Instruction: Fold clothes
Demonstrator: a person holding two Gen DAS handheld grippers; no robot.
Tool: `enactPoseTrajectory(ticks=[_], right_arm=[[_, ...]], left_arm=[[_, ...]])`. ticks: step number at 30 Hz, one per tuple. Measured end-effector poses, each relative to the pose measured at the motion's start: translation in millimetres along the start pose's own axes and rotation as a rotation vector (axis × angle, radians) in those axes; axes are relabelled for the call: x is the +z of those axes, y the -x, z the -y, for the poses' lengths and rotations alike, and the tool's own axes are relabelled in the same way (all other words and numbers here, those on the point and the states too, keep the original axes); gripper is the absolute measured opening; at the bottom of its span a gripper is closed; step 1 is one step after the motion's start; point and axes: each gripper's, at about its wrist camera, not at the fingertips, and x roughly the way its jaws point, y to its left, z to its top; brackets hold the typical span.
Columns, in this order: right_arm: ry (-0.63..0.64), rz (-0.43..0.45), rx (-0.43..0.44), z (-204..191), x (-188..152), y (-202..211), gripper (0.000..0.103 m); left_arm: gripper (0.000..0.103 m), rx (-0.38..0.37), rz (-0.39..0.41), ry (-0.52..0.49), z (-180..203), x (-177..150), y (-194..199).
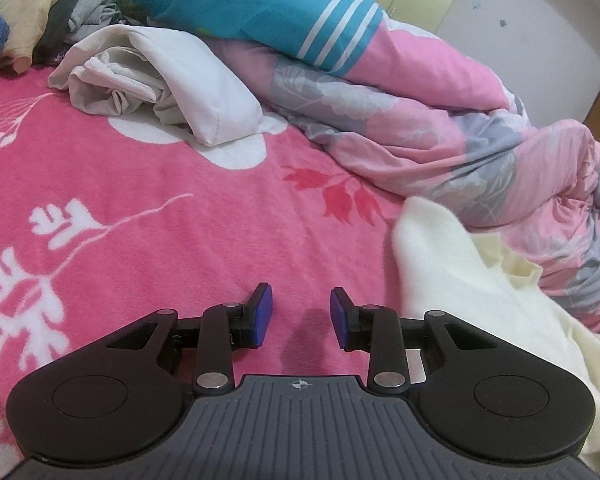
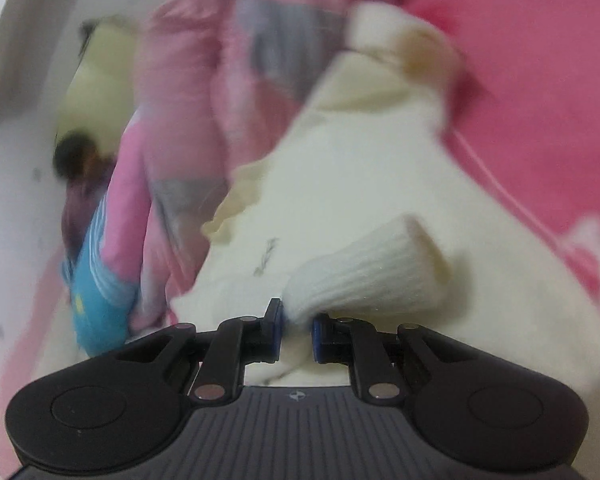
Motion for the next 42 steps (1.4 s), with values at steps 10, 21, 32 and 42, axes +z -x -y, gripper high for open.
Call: enactPoseTrajectory(ticks=[10, 21, 32, 42], right_arm=[[-0.124, 0.032, 0.029, 14, 3, -7, 0.035], [0.296, -0.004, 0.121, -159, 23, -48, 0.018], [0.815, -0.492, 0.419, -463, -157, -223, 0.049], [1.056, -0.455, 0.384, -459, -202, -220, 0.063]], left_arm=[[0.032, -0.131, 0.019, -0.180, 23, 14, 14], [0.032, -0.105, -0.099, -0.109, 24, -11, -3], [0.032, -0.087, -0.053, 0.014, 9, -17, 14], [0.032, -0.085, -0.051, 0.032, 9, -19, 13]])
